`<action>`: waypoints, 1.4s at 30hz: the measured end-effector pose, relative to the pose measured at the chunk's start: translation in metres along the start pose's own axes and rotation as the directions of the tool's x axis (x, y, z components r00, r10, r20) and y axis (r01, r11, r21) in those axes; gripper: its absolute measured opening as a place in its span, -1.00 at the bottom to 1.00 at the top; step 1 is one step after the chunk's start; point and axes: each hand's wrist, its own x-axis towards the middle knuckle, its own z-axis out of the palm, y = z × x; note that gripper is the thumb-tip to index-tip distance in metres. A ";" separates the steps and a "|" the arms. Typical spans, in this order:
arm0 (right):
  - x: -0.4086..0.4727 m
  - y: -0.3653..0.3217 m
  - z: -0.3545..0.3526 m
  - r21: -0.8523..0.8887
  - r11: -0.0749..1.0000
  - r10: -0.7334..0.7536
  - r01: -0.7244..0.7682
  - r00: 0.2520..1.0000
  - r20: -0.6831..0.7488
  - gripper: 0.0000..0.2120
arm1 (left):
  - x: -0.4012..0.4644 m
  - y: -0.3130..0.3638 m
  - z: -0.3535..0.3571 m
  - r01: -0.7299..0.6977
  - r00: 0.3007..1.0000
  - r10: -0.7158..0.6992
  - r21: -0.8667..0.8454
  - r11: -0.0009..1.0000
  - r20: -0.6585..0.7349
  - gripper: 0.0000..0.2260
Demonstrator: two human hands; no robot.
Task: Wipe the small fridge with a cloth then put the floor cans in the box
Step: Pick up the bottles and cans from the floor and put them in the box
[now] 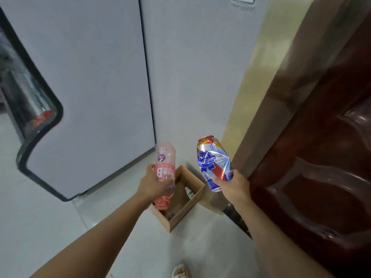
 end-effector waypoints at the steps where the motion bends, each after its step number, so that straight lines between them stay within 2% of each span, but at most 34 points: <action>1: 0.017 0.001 0.005 -0.012 1.000 -0.007 0.007 1.000 0.015 -0.48 | 0.015 0.001 0.008 0.021 1.000 -0.021 -0.015 1.000 -0.001 -0.29; 8: 0.116 0.006 0.043 -0.114 0.993 0.032 -0.011 0.982 0.188 -0.39 | 0.088 0.001 0.049 0.186 0.982 -0.187 -0.069 0.980 -0.011 -0.32; 11: 0.148 0.010 0.063 -0.158 0.987 0.034 0.009 0.962 0.271 -0.48 | 0.106 -0.007 0.060 0.270 0.961 -0.275 -0.112 0.956 -0.033 -0.34; 19: 0.235 0.030 0.125 -0.307 0.944 0.036 0.120 0.889 0.457 -0.56 | 0.150 -0.030 0.101 0.439 0.860 -0.480 -0.227 0.869 -0.172 -0.33; 24: 0.275 0.061 0.157 -0.343 0.922 0.041 0.179 0.835 0.548 -0.39 | 0.177 -0.058 0.142 0.510 0.788 -0.587 -0.334 0.792 -0.186 -0.35; 28: 0.302 0.096 0.197 -0.379 0.909 0.086 0.170 0.815 0.573 -0.35 | 0.207 -0.095 0.177 0.557 0.755 -0.638 -0.366 0.745 -0.151 -0.34; 34: 0.343 0.157 0.284 -0.391 0.908 0.139 0.153 0.770 0.623 -0.49 | 0.281 -0.183 0.217 0.587 0.731 -0.668 -0.369 0.720 -0.140 -0.33; 42: 0.396 0.232 0.405 -0.450 0.851 0.109 0.269 0.749 0.654 -0.38 | 0.386 -0.310 0.261 0.610 0.693 -0.706 -0.405 0.682 -0.145 -0.30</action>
